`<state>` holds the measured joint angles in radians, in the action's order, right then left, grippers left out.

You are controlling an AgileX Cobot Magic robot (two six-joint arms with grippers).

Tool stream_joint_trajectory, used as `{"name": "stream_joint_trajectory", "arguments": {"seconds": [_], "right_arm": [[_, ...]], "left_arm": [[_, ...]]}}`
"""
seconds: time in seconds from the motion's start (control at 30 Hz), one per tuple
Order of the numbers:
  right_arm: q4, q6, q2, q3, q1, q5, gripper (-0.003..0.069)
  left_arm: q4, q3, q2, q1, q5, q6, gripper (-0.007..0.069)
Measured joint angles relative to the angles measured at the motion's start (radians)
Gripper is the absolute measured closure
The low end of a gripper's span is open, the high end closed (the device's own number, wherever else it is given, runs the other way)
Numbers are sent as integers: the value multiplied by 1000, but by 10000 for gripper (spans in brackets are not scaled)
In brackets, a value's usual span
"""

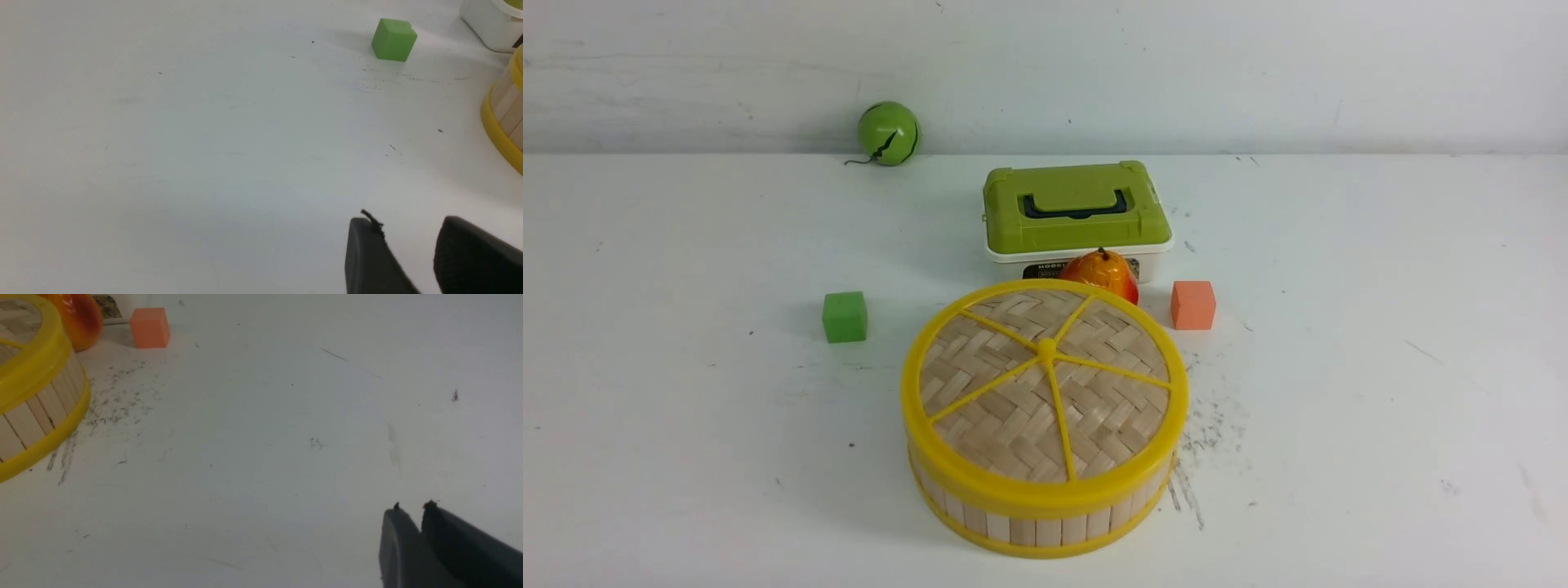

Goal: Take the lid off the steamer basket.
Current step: Use the right arm to lift the lid of the steamer

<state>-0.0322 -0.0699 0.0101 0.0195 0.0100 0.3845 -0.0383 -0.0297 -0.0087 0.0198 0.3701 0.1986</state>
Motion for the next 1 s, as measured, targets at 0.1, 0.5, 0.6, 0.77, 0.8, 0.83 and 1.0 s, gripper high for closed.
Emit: {"name": "stream_joint_trajectory", "arguments": {"seconds": [0.1,0.5,0.6,0.77,0.8,0.83,1.0], "right_arm": [[0,0,0,0,0,0,575],[0,0,0,0,0,0,566],[0,0,0,0,0,0,566],[0,0,0,0,0,0,559],[0,0,0,0,0,0,557],[0,0,0,0,0,0,555],[0,0,0,0,0,0,550]], "left_arm": [[0,0,0,0,0,0,386],[0,0,0,0,0,0,386],[0,0,0,0,0,0,386],[0,0,0,0,0,0,386],[0,0,0,0,0,0,386],[0,0,0,0,0,0,386],[0,0,0,0,0,0,385]]}}
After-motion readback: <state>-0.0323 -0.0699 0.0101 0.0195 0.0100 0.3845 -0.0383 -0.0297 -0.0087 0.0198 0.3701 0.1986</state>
